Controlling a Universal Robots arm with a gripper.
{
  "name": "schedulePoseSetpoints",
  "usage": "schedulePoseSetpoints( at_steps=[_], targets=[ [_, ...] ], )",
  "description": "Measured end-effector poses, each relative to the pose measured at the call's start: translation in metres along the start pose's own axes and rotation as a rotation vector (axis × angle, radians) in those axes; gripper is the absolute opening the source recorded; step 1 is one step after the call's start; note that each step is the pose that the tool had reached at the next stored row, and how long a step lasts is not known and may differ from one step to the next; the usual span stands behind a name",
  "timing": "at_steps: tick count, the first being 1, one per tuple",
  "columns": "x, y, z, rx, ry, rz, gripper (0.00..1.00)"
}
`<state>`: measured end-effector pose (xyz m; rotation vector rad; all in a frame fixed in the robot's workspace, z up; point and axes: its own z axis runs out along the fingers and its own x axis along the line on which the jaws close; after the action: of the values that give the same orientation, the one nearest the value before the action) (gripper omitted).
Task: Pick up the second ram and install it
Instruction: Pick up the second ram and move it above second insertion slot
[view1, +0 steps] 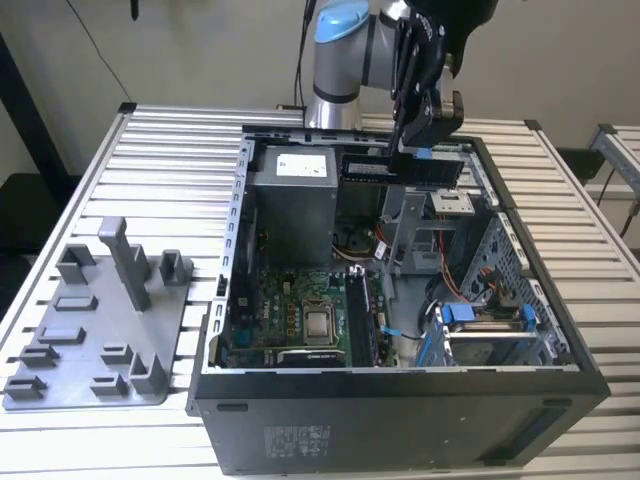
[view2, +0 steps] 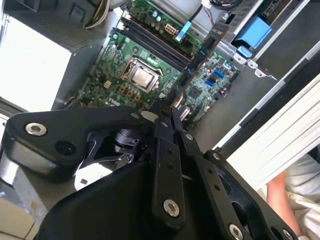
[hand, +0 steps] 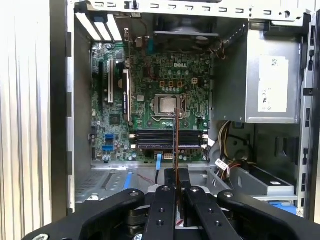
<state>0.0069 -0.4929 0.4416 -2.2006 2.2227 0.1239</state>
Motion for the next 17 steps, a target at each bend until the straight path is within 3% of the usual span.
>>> schedulePoseSetpoints(
  at_steps=[17],
  targets=[
    [-0.0393, -0.0043, 0.0034, 0.0006, -0.0003, 0.005, 0.14]
  ],
)
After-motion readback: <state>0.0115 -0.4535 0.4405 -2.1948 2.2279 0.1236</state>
